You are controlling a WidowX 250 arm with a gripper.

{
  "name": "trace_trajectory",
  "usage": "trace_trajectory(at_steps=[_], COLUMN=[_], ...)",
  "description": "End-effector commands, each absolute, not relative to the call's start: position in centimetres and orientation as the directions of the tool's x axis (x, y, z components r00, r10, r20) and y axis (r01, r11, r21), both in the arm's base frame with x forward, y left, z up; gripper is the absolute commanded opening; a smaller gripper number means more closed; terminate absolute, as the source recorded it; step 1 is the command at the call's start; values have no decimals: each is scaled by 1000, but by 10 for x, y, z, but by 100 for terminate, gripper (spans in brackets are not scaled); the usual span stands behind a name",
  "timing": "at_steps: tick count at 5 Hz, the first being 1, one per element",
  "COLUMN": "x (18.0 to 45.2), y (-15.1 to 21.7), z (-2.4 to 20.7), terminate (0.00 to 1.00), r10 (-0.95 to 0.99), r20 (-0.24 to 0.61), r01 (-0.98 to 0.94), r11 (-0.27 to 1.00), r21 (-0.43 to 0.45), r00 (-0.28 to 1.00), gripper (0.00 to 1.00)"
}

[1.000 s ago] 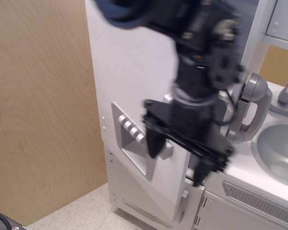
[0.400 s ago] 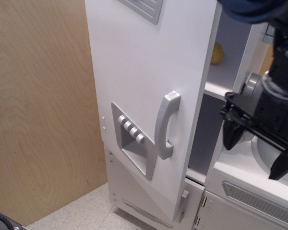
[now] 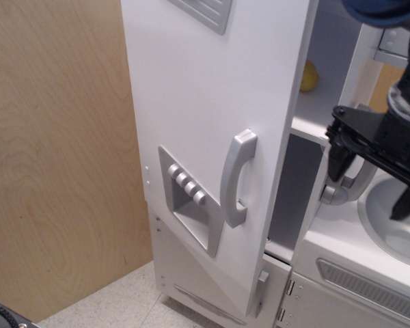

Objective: Open fridge

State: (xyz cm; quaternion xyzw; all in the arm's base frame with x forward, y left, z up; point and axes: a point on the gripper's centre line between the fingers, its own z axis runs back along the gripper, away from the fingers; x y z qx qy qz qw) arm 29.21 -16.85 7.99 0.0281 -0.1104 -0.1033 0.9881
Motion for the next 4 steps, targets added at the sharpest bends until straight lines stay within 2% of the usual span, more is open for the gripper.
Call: trace_trajectory(at_steps=[1, 2, 4], x=[292, 278, 241], y=[-114, -86, -34], z=[105, 105, 106], terminate=[0, 0, 0], r10=[-107, -101, -120], r20=[238, 218, 229], r01=[82, 78, 93], r11=[990, 991, 987], r21=[112, 112, 128], r00=[965, 971, 966], gripper=[100, 100, 100])
